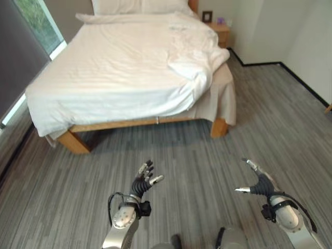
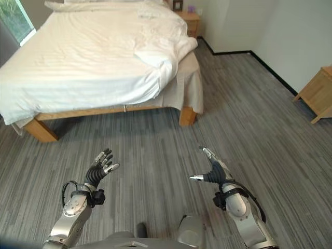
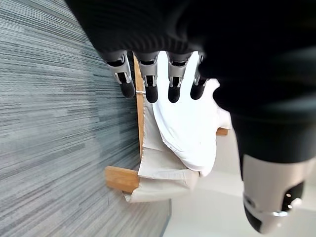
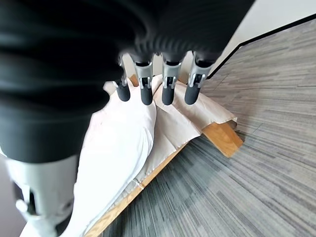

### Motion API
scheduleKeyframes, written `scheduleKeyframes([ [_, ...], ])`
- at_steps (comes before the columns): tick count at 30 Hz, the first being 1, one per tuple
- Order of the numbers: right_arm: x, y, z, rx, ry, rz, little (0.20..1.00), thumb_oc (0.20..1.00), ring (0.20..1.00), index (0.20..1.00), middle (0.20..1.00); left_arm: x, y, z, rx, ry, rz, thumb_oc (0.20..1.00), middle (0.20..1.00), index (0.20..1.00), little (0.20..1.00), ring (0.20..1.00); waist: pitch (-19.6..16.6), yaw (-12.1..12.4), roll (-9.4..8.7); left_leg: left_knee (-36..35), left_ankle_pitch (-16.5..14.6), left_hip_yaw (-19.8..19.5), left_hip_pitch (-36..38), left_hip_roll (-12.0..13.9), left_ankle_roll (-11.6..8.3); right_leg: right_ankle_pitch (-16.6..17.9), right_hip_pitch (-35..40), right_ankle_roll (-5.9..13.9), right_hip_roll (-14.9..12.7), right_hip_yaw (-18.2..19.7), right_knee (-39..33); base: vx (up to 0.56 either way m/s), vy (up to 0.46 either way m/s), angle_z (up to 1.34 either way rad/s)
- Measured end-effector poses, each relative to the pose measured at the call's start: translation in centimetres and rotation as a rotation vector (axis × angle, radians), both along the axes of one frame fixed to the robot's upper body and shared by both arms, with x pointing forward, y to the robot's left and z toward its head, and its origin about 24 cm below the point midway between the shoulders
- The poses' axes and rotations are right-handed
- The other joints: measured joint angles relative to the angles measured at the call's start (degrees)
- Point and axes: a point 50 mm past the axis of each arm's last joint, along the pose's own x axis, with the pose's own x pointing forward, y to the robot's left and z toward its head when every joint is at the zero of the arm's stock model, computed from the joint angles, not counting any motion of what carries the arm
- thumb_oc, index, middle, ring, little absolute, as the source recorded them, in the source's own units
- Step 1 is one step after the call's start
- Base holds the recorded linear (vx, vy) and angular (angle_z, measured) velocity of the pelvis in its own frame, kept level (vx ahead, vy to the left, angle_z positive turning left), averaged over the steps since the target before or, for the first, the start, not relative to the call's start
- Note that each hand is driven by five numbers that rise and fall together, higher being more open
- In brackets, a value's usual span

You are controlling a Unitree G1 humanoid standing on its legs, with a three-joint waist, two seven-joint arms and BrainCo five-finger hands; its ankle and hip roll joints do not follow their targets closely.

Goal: Making the bed.

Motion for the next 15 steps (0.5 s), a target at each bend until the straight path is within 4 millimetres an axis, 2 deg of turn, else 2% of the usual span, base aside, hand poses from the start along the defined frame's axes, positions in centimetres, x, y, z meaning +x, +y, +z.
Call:
scheduleKeyframes([
  [1, 0.1, 0.0, 0.0, 0.000, 0.001, -0.004, 1.000, 1.000, 1.000, 1.000, 1.000, 0.3, 0.1, -0.1, 0.005, 0.003, 0.001, 1.000, 1.000, 1.000, 1.000, 1.000, 0.27, -0.45, -0.46, 0.23, 0.02, -0.42, -0.38, 0.00, -0.01, 2.02, 1.27, 1.11, -0.82, -0.66, -8.49, 0.23, -0.128, 0.18],
  [2, 0.0, 0.0, -0.2, 0.000, 0.010, -0.006, 1.000, 1.000, 1.000, 1.000, 1.000, 0.4, 0.1, -0.2, 0.009, 0.009, 0.004, 1.000, 1.000, 1.000, 1.000, 1.000, 0.39, -0.91, -0.55, 0.37, -0.15, -1.14, -0.79, 0.08, -0.55, 3.59, 1.52, 1.83, -1.31, -0.47, -12.39, 0.36, -0.181, 0.22],
  [4, 0.0, 0.3, -0.3, 0.003, 0.016, 0.002, 1.000, 1.000, 1.000, 1.000, 1.000, 0.9, 0.2, 0.0, 0.015, 0.000, 0.008, 1.000, 1.000, 1.000, 1.000, 1.000, 0.82, -1.82, -0.96, 0.66, -0.37, -2.19, -1.19, 0.52, -0.91, 5.35, 2.50, 2.13, -2.12, -0.25, -17.44, 0.43, -0.182, 0.26],
  [5, -0.1, 0.3, -0.4, 0.004, 0.019, 0.003, 1.000, 1.000, 1.000, 1.000, 1.000, 1.0, 0.2, 0.0, 0.017, -0.002, 0.009, 1.000, 1.000, 1.000, 1.000, 1.000, 0.84, -2.03, -1.03, 0.69, -0.49, -2.60, -1.19, 0.71, -1.12, 5.68, 2.50, 2.51, -2.22, 0.00, -17.79, 0.42, -0.173, 0.31],
  [6, -0.1, 0.5, -0.5, 0.006, 0.023, 0.011, 1.000, 1.000, 1.000, 1.000, 1.000, 1.3, 0.2, 0.3, 0.020, -0.011, 0.012, 1.000, 1.000, 1.000, 1.000, 1.000, 0.78, -2.60, -1.18, 0.67, -0.62, -3.47, -1.04, 2.08, -3.25, 7.45, 3.63, 2.79, -1.63, -0.20, -18.82, 0.30, -0.110, 0.36],
  [7, -0.1, 0.7, -0.6, 0.009, 0.027, 0.013, 1.000, 1.000, 1.000, 1.000, 1.000, 1.4, 0.4, 0.4, 0.028, -0.017, 0.013, 1.000, 1.000, 1.000, 1.000, 1.000, 0.78, -2.92, -1.76, 0.31, -0.52, -4.47, -0.35, 2.68, -4.86, 6.94, 5.41, 3.29, -1.65, -0.34, -19.32, 0.60, -0.222, 0.73],
  [8, 0.1, 0.4, -1.0, -0.002, 0.047, 0.004, 1.000, 1.000, 1.000, 1.000, 1.000, 1.3, 0.3, 0.3, 0.026, -0.010, 0.019, 1.000, 1.000, 1.000, 1.000, 1.000, 0.68, -4.55, -1.58, -1.29, -0.87, -6.44, 2.43, 5.89, -6.94, 10.59, 7.87, 3.19, 0.64, -0.33, -17.60, 0.48, -0.180, 0.70],
  [9, 0.2, 0.0, -1.1, -0.014, 0.054, -0.006, 1.000, 1.000, 1.000, 1.000, 1.000, 1.2, -0.2, 0.1, 0.014, -0.006, 0.009, 1.000, 1.000, 1.000, 1.000, 1.000, 0.39, -5.03, -0.67, -1.21, -1.16, -6.41, 3.01, 7.86, -7.72, 11.31, 8.37, 2.25, 2.62, -0.42, -16.84, 0.53, -0.260, 0.55],
  [10, 0.3, -0.2, -1.1, -0.025, 0.056, -0.009, 1.000, 1.000, 1.000, 1.000, 1.000, 1.0, -0.5, 0.0, 0.001, -0.004, 0.009, 1.000, 1.000, 1.000, 1.000, 1.000, 0.08, -5.22, 0.26, -0.85, -1.44, -6.58, 3.58, 8.76, -8.23, 11.47, 8.50, 2.01, 3.49, -0.54, -16.08, 0.22, -0.154, 0.05],
  [11, 0.8, -0.9, -0.9, -0.058, 0.054, -0.013, 1.000, 1.000, 1.000, 1.000, 1.000, 0.8, -1.4, -0.4, -0.032, 0.007, 0.004, 1.000, 1.000, 1.000, 1.000, 1.000, 0.00, -5.14, 1.06, 2.61, -1.37, -7.69, 4.00, 9.91, -8.66, 10.38, 8.58, 0.16, 4.93, -0.60, -14.53, 0.42, -0.383, 0.18],
  [12, 0.8, -1.8, -0.6, -0.076, 0.054, -0.031, 1.000, 1.000, 1.000, 1.000, 1.000, 0.9, -2.6, -0.4, -0.058, 0.004, -0.022, 1.000, 1.000, 1.000, 1.000, 1.000, -0.58, -6.06, 2.09, 9.14, -0.68, -8.22, 0.50, 11.27, -11.20, 9.53, 9.96, -2.20, 6.56, -2.38, -14.83, 0.27, -0.354, 0.26],
  [13, 1.1, -1.9, -0.4, -0.077, 0.041, -0.037, 1.000, 1.000, 1.000, 1.000, 1.000, 1.0, -2.7, -0.3, -0.065, -0.001, -0.023, 1.000, 1.000, 1.000, 1.000, 1.000, -0.93, -5.92, 2.68, 11.89, 0.01, -9.15, -0.74, 11.21, -12.21, 9.09, 10.47, -2.87, 6.67, -3.56, -15.15, 0.40, -0.458, 0.31],
  [14, 1.6, -1.8, 0.2, -0.075, 0.016, -0.030, 1.000, 1.000, 1.000, 1.000, 1.000, 1.4, -2.5, 0.3, -0.087, -0.023, -0.014, 1.000, 1.000, 1.000, 1.000, 1.000, -0.21, -4.95, 1.41, 22.01, 1.47, -11.12, -6.26, 11.42, -14.63, 8.49, 10.59, -4.43, 7.13, -3.68, -15.43, 0.19, -0.226, -0.02],
  [15, 1.7, -1.6, 0.6, -0.064, -0.003, -0.024, 1.000, 1.000, 1.000, 1.000, 1.000, 1.7, -2.3, 0.7, -0.094, -0.040, -0.008, 1.000, 1.000, 1.000, 1.000, 1.000, 0.33, -3.81, 0.31, 27.27, 4.19, -12.33, -9.74, 11.65, -15.91, 9.05, 10.69, -6.36, 7.22, -3.73, -15.56, 0.34, -0.273, -0.17],
])
